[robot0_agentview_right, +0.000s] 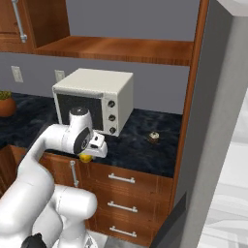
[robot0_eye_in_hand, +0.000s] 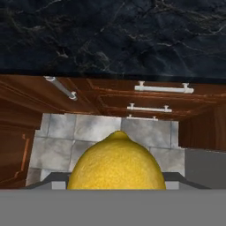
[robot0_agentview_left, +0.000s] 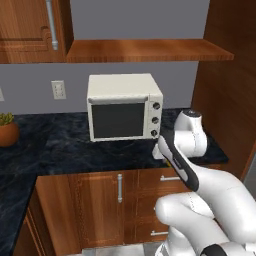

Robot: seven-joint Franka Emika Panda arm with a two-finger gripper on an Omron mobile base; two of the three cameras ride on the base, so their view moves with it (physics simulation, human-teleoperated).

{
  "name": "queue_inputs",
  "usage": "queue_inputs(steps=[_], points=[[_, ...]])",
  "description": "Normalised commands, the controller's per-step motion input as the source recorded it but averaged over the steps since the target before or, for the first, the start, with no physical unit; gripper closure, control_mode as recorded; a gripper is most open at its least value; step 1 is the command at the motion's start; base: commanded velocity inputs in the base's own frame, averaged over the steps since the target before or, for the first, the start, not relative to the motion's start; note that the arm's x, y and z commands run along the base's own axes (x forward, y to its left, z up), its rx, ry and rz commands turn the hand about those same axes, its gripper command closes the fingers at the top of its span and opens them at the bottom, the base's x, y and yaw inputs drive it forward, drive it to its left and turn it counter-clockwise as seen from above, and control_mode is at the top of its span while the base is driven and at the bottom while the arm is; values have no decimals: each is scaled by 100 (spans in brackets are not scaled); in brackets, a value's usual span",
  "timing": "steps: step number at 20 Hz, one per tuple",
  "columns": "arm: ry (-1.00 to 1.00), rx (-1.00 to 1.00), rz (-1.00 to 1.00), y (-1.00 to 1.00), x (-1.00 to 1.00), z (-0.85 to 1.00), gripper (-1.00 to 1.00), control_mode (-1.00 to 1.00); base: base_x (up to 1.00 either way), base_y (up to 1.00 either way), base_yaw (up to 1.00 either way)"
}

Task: Place the carrot and lemon inside the fridge drawer. Close the drawer after placing the vegetables.

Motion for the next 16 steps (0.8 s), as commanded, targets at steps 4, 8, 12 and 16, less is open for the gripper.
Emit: queue_inputs(steps=[4, 8, 12, 16], points=[[-4, 0, 0, 0, -40, -2, 100, 100, -25, 0, 0], [0, 0, 0, 0, 0, 0, 100, 100, -100, 3, 0], [0, 0, 0, 0, 0, 0, 100, 100, -100, 6, 0], [0, 0, 0, 0, 0, 0, 100, 100, -100, -1, 0]])
